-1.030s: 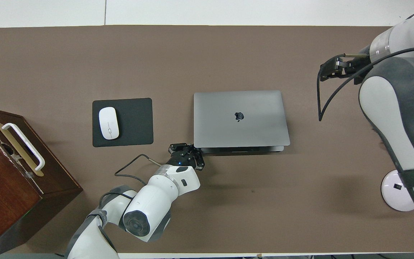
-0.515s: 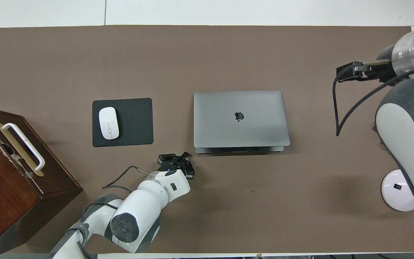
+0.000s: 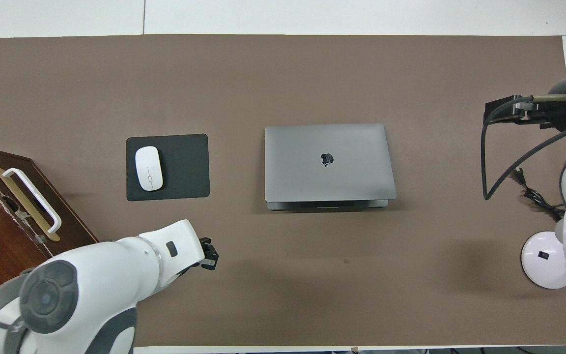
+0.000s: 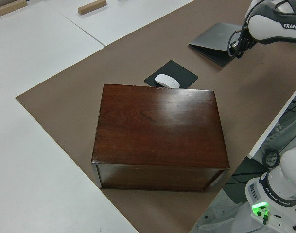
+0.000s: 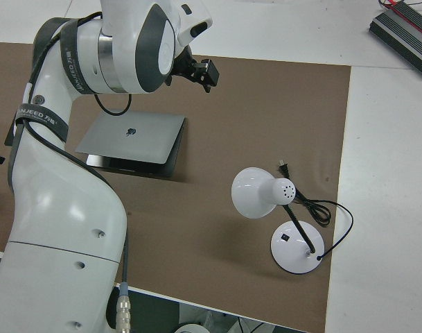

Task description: Close laptop with both arms

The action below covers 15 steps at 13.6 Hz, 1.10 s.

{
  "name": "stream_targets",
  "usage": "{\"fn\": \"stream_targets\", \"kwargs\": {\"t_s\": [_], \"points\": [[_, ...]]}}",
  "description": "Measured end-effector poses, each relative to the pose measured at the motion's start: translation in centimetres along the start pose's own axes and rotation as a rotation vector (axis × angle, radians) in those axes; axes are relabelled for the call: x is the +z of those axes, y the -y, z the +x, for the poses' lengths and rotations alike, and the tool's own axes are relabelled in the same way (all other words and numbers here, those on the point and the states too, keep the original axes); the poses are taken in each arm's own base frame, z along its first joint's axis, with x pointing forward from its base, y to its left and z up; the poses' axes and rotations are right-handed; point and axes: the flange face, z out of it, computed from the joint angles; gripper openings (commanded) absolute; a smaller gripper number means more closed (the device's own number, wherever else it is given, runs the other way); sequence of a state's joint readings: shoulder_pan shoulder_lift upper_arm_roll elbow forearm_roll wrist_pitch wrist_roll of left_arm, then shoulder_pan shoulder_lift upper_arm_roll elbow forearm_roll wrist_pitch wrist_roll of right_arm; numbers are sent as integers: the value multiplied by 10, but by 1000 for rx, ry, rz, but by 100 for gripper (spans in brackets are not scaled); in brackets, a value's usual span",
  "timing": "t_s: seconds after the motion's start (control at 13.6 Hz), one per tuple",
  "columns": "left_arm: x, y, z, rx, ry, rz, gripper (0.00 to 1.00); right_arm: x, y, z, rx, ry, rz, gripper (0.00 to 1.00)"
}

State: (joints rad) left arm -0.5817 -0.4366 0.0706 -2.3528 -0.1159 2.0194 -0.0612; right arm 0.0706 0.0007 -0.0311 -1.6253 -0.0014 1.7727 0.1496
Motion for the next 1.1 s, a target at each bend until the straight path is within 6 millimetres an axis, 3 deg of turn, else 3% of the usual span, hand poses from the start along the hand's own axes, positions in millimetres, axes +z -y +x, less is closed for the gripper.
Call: {"fn": "stream_targets", "kwargs": {"t_s": [0.22,0.29,0.37,0.44,0.81,1.1], "points": [[-45,26,5,-40,50,53,0,-13,-14,-7,15,46,6,100],[-57,37,6,-61,53,67,11,-18,-19,-10,-4,61,4,100],[-69,50,6,-89,53,79,70,-21,-22,-11,-36,68,3,100],[-80,64,5,-121,51,88,100,-22,-24,-11,-68,69,2,100],[-122,136,-3,-251,6,129,100,-22,-27,-13,-149,87,-6,100],[-143,161,-8,-259,-23,199,100,-23,-36,-14,-200,94,-14,100]]}}
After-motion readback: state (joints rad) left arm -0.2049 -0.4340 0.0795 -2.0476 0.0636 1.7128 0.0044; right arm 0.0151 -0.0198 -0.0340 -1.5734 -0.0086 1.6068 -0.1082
